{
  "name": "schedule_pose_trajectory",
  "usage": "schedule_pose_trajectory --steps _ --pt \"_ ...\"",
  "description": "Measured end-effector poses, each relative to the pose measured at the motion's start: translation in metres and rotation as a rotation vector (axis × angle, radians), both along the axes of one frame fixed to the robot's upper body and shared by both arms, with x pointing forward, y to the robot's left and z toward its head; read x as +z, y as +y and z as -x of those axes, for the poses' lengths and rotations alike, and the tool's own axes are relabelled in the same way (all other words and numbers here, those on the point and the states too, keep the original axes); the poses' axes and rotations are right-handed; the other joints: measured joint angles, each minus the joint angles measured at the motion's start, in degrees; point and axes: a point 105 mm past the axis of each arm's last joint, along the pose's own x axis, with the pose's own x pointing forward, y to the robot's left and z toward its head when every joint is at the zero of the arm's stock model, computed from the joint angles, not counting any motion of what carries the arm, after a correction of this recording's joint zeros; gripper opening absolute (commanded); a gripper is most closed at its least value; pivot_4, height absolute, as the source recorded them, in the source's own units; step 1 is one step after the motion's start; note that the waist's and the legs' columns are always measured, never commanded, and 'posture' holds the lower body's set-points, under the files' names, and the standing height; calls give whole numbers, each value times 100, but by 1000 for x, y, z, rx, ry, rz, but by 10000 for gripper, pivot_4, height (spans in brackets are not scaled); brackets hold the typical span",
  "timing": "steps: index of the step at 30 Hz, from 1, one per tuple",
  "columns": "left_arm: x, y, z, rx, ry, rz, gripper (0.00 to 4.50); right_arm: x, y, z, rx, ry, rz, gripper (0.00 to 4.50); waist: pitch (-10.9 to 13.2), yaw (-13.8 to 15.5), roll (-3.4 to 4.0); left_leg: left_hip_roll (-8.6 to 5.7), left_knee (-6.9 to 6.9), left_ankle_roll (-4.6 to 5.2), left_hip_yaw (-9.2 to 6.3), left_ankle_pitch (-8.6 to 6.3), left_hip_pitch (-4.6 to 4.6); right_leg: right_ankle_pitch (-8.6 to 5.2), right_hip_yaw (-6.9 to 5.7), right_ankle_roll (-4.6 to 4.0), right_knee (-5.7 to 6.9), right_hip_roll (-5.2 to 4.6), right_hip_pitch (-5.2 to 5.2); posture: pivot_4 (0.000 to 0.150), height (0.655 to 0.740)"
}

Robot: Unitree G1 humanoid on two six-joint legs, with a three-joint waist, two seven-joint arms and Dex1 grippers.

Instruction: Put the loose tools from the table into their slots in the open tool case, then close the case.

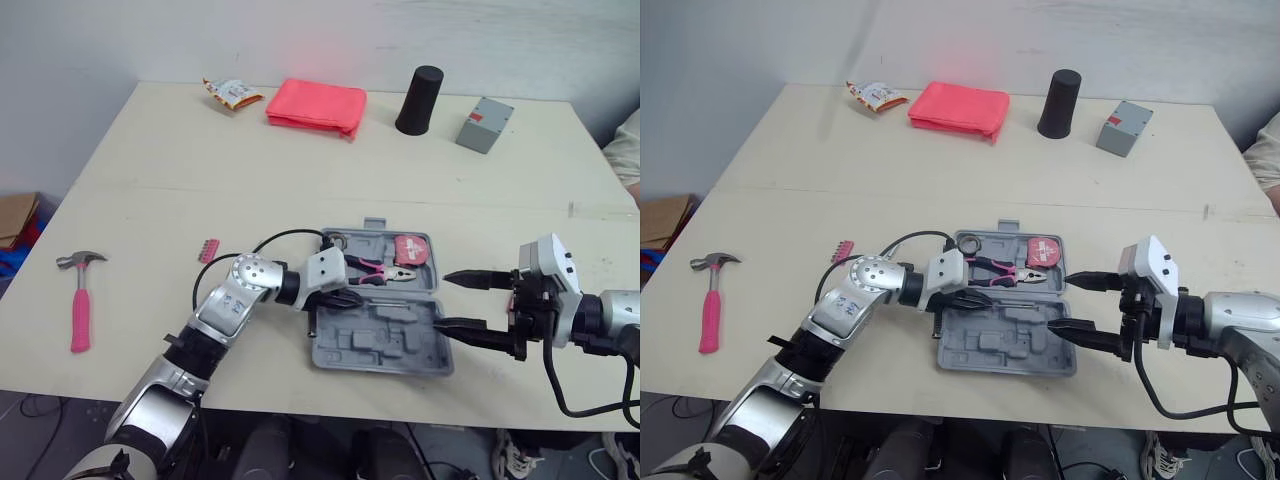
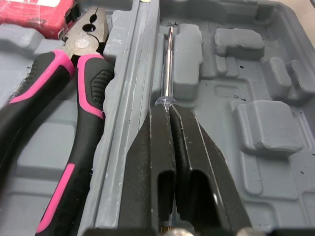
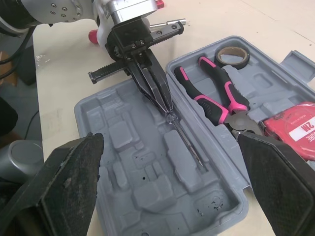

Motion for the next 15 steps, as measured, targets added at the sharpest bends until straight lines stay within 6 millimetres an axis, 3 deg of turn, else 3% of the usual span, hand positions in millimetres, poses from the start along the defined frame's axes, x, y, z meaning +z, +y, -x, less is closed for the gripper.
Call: schedule_pose_trajectory --steps 4,8,15 --pt "-1 0 0 -6 4 -79 370 -2 0 1 -1 7 -2 45000 -32 -1 -1 1 -4 0 -3 0 13 0 -1 0 -10 1 16 1500 7361" --pt "-6 -2 -2 22 39 -133 370 -2 0 1 -2 10 -4 45000 -59 -6 11 7 -23 0 -10 -22 92 1 -6 3 -55 1 112 1500 7361" --pt "-3 -3 -2 26 35 -139 370 -3 0 2 -3 13 -3 45000 -99 -13 12 16 -21 -3 -11 -44 92 2 -2 2 -68 3 114 1500 7361"
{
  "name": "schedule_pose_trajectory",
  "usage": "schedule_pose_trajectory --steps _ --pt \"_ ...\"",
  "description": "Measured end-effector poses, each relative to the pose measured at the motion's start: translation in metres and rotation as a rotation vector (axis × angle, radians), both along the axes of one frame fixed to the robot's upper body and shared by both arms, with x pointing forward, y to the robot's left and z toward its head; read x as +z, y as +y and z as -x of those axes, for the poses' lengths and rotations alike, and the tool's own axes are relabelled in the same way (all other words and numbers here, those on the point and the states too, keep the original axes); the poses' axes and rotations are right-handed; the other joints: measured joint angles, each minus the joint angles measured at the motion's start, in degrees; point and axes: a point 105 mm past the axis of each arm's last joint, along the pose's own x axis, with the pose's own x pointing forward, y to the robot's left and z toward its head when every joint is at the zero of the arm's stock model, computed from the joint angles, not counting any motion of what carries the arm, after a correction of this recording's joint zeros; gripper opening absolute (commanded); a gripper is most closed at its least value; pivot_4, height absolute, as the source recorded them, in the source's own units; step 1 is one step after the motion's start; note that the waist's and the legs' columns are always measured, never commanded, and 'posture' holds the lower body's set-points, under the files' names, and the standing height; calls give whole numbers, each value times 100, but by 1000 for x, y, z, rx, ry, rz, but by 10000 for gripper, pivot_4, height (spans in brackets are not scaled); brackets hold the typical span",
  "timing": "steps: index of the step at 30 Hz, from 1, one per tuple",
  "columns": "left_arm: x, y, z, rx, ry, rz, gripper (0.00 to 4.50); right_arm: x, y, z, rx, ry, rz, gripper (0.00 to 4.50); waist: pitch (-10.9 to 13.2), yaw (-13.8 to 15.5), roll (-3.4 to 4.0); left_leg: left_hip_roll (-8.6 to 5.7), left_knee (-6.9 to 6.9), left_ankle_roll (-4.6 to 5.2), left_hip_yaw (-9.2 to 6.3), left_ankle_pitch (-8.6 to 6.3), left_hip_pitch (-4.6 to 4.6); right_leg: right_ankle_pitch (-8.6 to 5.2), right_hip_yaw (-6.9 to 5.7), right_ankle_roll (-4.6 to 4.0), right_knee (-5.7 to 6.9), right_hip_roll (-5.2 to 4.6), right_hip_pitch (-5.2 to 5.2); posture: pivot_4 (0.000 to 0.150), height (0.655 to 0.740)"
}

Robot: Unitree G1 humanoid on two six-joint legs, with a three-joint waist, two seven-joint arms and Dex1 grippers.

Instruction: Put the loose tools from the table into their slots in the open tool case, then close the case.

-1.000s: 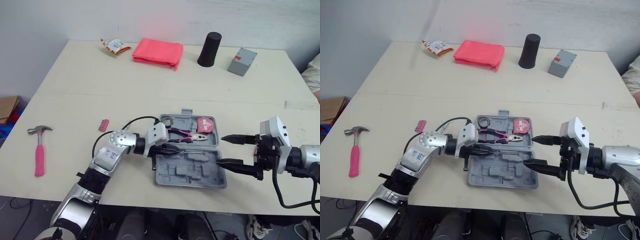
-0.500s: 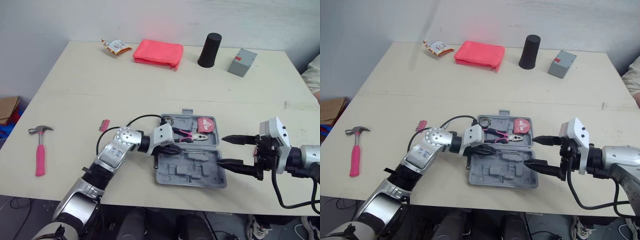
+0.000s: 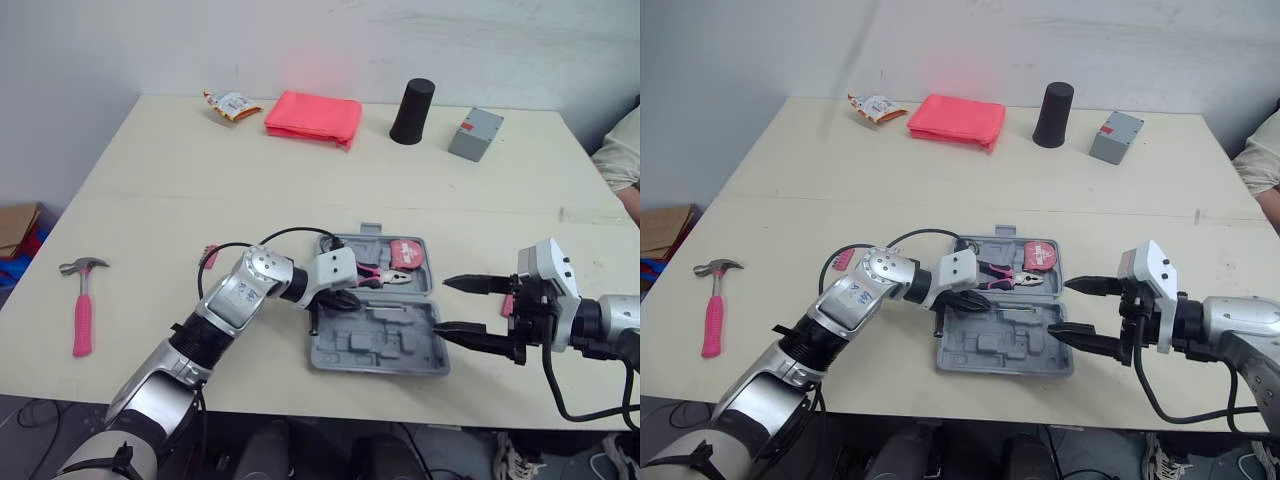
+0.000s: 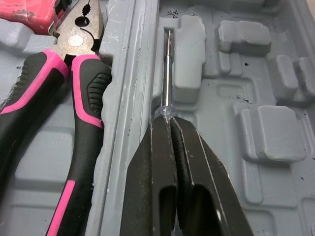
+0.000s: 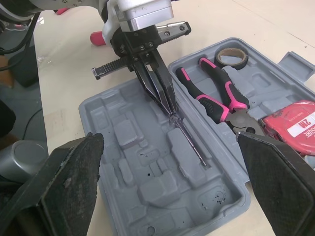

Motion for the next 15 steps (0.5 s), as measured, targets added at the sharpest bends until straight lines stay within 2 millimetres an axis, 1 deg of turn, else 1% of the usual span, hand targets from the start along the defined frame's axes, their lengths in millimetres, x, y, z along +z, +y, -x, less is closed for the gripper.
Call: schedule_pose_trajectory --steps 2,4,5,7,9,10,11,12,13,14,15 --pt "4 2 1 7 20 39 370 0 0 0 0 -1 0 45000 1 -7 -1 1 0 0 0 0 -14 0 -1 0 0 1 -14 1500 7361" --pt "13 6 5 3 54 103 370 0 0 0 -2 -2 1 45000 22 -14 6 2 2 -1 0 3 -35 0 -4 -1 1 3 -33 1500 7361" --pt "24 7 6 0 58 151 370 0 -1 0 -4 -3 1 45000 35 -9 10 2 7 -1 -3 5 -48 0 -9 -1 2 3 -40 1500 7361" --pt "67 11 6 -2 -6 276 370 1 -1 -1 -7 -16 2 45000 49 -3 17 -1 15 2 -14 15 -70 1 -20 0 -1 4 -51 1500 7361" --pt "95 19 5 2 -71 331 370 3 -3 -1 -14 -27 3 45000 49 0 19 -6 11 4 -15 16 -71 2 -23 3 -6 3 -49 1500 7361" --pt "108 30 6 21 -122 364 370 4 -8 -2 -33 -33 6 45000 50 0 23 -10 7 5 -15 17 -73 4 -24 7 -6 3 -47 1500 7361" --pt "115 49 4 77 -148 393 370 4 -16 0 -61 -27 15 45000 51 -12 28 -10 0 6 -15 16 -74 6 -24 10 -5 3 -47 1500 7361" --pt "117 75 0 166 -155 409 370 3 -27 1 -101 -11 24 45000 52 -31 30 -9 -4 8 -13 15 -71 6 -24 10 -5 6 -47 1500 7361" --pt "115 108 -3 288 -147 423 370 2 -39 2 -150 -6 29 45000 54 -63 31 -6 -9 8 -11 15 -71 6 -25 10 -9 11 -48 1500 7361" --pt "111 129 -2 364 -135 425 370 1 -47 2 -181 -3 30 45000 58 -73 34 -5 -10 8 -11 15 -71 6 -27 10 -9 11 -48 1500 7361" --pt "106 148 4 425 -125 429 370 3 -53 1 -208 -8 28 45000 60 -76 37 -6 -10 8 -11 15 -72 6 -27 10 -9 9 -48 1500 7361"
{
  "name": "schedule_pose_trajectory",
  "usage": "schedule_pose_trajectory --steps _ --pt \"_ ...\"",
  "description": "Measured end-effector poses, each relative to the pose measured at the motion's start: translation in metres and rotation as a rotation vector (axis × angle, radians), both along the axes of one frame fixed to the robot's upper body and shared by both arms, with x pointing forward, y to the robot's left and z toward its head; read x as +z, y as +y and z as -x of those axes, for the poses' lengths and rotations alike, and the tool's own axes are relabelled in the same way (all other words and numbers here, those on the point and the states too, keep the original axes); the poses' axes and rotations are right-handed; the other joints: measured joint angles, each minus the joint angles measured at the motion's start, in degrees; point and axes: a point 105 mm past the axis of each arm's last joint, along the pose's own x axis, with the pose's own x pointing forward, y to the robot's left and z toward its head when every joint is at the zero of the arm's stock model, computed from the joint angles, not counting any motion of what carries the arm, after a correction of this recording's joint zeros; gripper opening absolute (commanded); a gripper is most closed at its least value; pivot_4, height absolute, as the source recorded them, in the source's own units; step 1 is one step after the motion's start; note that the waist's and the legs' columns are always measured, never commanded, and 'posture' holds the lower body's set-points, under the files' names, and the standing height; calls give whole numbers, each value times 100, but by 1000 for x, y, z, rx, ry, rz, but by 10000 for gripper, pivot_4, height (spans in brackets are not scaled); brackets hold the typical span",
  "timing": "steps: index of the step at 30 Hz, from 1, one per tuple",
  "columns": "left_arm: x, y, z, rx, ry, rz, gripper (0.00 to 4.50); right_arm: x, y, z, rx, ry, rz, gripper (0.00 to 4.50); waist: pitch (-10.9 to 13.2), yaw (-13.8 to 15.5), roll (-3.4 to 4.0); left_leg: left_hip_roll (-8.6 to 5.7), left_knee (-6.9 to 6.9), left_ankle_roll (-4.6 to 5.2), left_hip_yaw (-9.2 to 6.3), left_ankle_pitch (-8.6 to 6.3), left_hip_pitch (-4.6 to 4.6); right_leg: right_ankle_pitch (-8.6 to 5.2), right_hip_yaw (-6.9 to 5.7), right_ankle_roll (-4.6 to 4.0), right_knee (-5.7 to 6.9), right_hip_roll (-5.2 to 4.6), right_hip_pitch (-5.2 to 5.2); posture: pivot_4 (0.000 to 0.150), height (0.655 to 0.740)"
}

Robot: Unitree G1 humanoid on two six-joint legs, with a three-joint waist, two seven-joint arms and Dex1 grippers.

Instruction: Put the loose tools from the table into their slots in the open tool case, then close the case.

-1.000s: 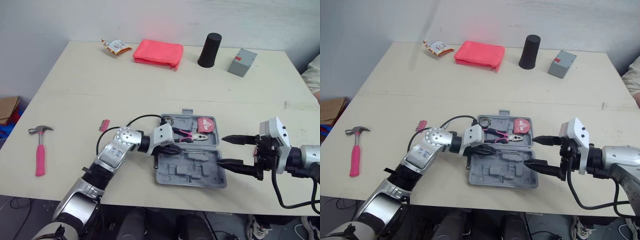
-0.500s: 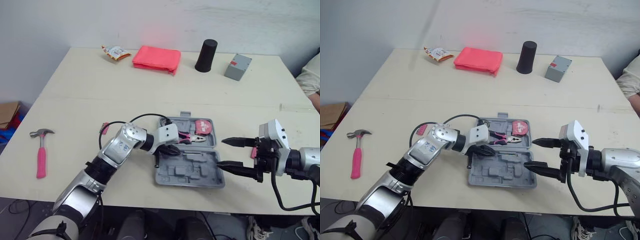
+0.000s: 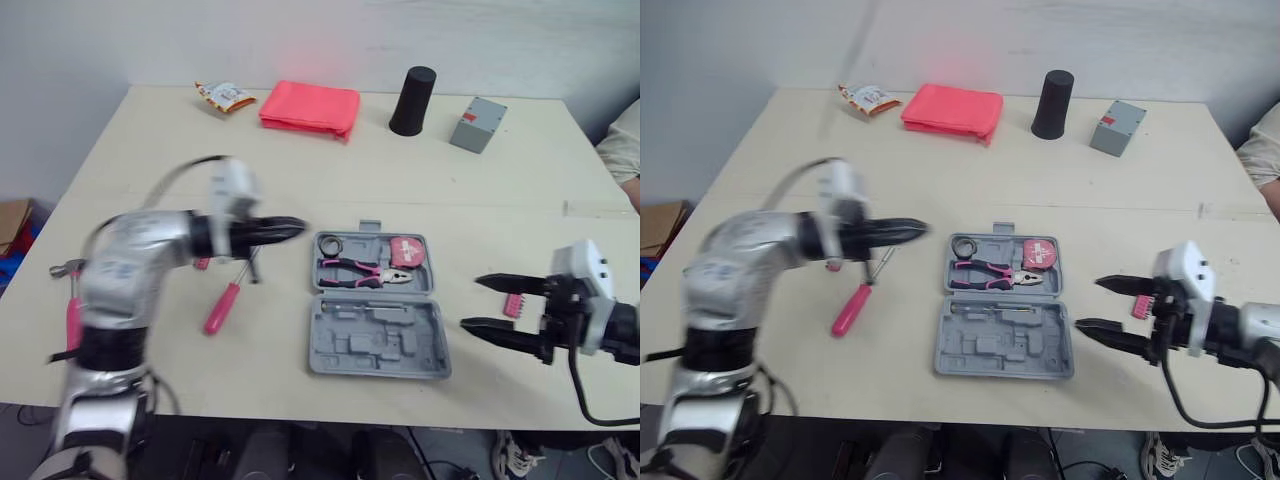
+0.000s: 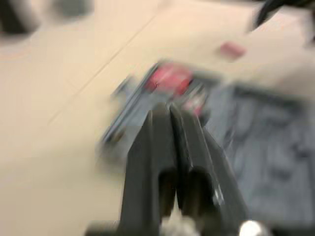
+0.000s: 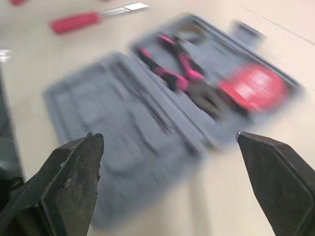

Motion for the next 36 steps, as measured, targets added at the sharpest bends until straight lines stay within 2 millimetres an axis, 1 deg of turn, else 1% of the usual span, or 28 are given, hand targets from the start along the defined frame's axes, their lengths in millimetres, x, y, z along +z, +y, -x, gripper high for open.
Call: schedule_pose_trajectory --steps 2,3,4,6,7,8,9,11,12,14,16,17,18,21,23,28,32,36 --pt "-11 29 20 83 56 35 5541 2 -15 2 -44 -5 5 45000 7 11 2 -2 2 5 0 -3 -2 0 4 0 -2 -5 0 1500 7361" --pt "-18 49 32 147 99 56 9036 -1 -28 5 -84 18 16 45000 14 39 -3 -2 7 8 -2 -6 -3 0 5 1 -3 -7 2 1500 7361" --pt "-23 65 42 206 118 64 13107 -3 -37 6 -106 38 27 45000 17 50 -3 -2 10 10 -2 -7 -5 2 6 3 -9 -8 2 1500 7361" --pt "-30 100 63 346 137 46 22771 -5 -59 9 -162 62 40 45000 20 89 -2 -5 17 21 -2 -19 -3 5 8 9 -25 -16 3 1500 7361" --pt "-31 109 70 384 140 39 25568 -5 -65 9 -178 66 44 45000 22 98 2 -5 17 28 -2 -26 -3 9 12 12 -27 -21 4 1500 7361" --pt "-32 123 81 443 146 37 30405 -5 -75 9 -207 69 46 45000 23 111 5 -6 15 25 -3 -44 -2 18 16 12 -33 -25 4 1500 7361" --pt "-33 135 90 494 155 38 34305 -4 -83 9 -225 72 54 45000 25 108 7 -6 16 16 -3 -54 -2 25 18 10 -37 -26 3 1500 7361" --pt "-36 171 114 642 180 53 42904 -4 -106 10 -294 81 74 45000 26 77 12 -3 7 14 -3 -57 -1 30 16 4 -56 -28 0 1500 7361" --pt "-35 186 121 703 180 72 44034 -4 -113 10 -317 79 78 45000 26 73 14 -1 6 11 -3 -60 0 29 15 2 -56 -28 -3 1500 7361" --pt "-34 224 140 855 178 110 44034 -6 -132 10 -376 59 88 45000 27 63 16 2 -3 5 0 -63 -7 27 13 -2 -57 -28 -23 1500 7361" --pt "-35 251 157 966 166 111 44034 -9 -150 11 -433 41 111 45000 26 63 23 2 -10 1 13 -61 -19 27 17 -3 -57 -30 -43 1500 7361" --pt "-36 258 161 998 164 102 44034 -10 -155 12 -448 37 119 45000 26 64 24 2 -13 -3 19 -58 -22 27 20 -2 -57 -31 -49 1500 7361" --pt "-38 271 166 1049 161 90 44034 -12 -163 14 -469 38 134 45000 26 64 25 1 -23 -4 32 -56 -27 27 26 -2 -56 -33 -63 1500 7361" --pt "-43 293 175 1136 153 65 44034 -9 -174 15 -490 32 156 45000 26 42 25 1 -47 4 61 -45 -25 27 41 -2 -46 -35 -85 1500 7361" --pt "-44 300 178 1161 141 44 44034 -3 -177 13 -493 7 165 45000 26 19 24 3 -54 4 74 -46 -20 27 51 -2 -37 -35 -92 1500 7361" --pt "-44 296 171 1133 133 22 44034 1 -171 6 -471 -17 169 45000 26 -75 24 4 -61 -1 84 -49 -19 27 69 -2 -19 -40 -108 1500 7361" --pt "-42 283 155 1076 125 1 44034 7 -155 -2 -424 -46 156 45000 26 -99 22 6 -67 -8 90 -43 -17 27 80 -3 -6 -40 -120 1500 7361" --pt "-32 261 133 1015 75 -45 44034 11 -128 -12 -351 -67 103 45000 26 -111 23 6 -73 -36 107 -23 -17 28 98 -3 0 -40 -131 1500 7361"
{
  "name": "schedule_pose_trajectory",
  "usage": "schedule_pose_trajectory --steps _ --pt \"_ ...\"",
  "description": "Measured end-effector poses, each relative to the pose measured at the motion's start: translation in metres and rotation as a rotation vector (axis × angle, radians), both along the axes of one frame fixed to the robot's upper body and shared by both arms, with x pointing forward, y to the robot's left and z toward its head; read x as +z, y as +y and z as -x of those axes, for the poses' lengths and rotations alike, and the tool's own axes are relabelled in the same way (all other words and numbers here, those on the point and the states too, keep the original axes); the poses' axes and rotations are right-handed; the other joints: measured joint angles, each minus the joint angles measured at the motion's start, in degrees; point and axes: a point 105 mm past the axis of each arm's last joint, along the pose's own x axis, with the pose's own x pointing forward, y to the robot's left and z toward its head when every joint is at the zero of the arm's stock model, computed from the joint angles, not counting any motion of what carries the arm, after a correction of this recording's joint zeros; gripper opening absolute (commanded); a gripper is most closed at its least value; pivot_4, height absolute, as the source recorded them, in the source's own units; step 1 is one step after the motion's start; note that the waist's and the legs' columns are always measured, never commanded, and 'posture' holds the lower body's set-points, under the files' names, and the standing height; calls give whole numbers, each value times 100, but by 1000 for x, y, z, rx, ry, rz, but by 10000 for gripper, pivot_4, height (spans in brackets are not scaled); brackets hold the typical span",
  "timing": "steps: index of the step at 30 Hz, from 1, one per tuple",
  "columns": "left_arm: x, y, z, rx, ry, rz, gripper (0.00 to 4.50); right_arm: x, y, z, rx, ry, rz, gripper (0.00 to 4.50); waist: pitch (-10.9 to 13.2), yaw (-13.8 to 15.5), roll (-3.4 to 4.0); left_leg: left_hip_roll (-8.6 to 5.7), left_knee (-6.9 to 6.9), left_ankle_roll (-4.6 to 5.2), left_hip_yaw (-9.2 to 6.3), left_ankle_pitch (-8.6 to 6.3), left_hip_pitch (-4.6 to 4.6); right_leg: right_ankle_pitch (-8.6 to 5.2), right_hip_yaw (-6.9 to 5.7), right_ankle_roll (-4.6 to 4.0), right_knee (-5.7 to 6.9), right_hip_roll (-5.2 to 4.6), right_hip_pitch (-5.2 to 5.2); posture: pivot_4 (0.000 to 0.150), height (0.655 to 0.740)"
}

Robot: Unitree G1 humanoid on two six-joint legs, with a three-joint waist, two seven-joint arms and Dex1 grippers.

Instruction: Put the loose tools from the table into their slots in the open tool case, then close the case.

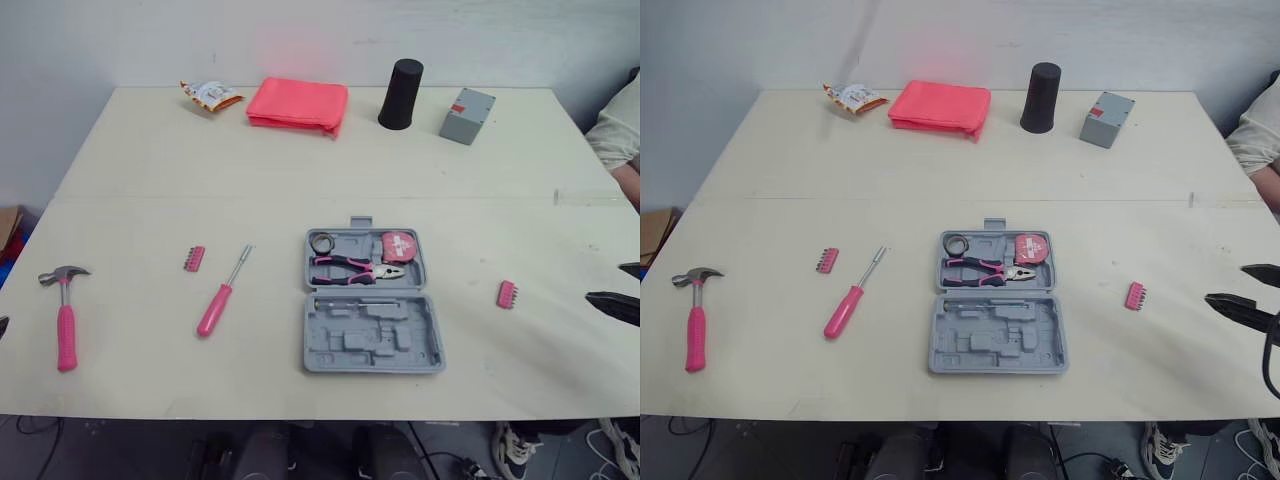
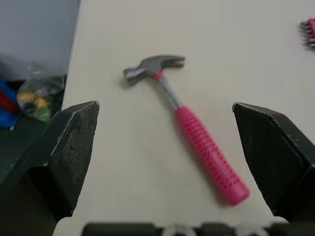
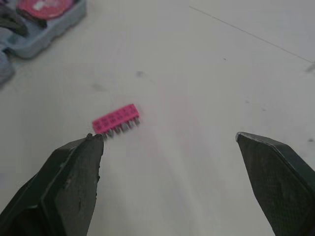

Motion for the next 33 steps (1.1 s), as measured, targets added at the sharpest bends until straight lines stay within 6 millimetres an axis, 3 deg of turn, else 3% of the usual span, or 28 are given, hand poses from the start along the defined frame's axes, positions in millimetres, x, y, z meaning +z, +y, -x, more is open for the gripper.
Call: schedule_pose_trajectory --steps 6,8,10,15,19,27,33 --pt "3 -58 -34 -98 -71 9 44034 20 59 -9 142 -70 -114 45000 0 23 -1 0 0 30 1 23 -2 1 2 0 6 4 -1 1500 7361" --pt "3 -65 -37 -69 -77 18 44034 26 73 -9 178 -79 -119 45000 0 21 -3 0 0 32 1 25 -2 1 4 0 6 7 -1 1500 7361" --pt "1 -73 -42 14 -107 31 44034 33 101 -12 268 -92 -138 45000 -1 13 -3 -1 1 36 6 29 1 3 10 4 9 8 0 1500 7361" --pt "-7 -68 -43 321 -132 63 44034 55 163 -8 495 -125 -156 45000 -1 53 -28 2 4 27 -5 37 -1 5 8 3 20 23 0 1500 7361" --pt "-18 -65 -44 434 -32 130 44034 70 202 3 693 -124 -171 45000 -1 99 -44 1 9 26 -5 38 -2 5 8 3 20 26 0 1500 7361" --pt "-49 -57 -41 438 224 179 44034 83 227 10 904 -126 -165 45000 3 183 -57 0 11 21 -4 39 -5 8 13 -2 17 24 -7 1500 7361" --pt "-71 -58 -52 395 283 264 44034 66 230 0 895 -94 -187 45000 -3 174 -74 0 7 19 5 39 -17 10 19 -7 26 23 -31 1500 7361"
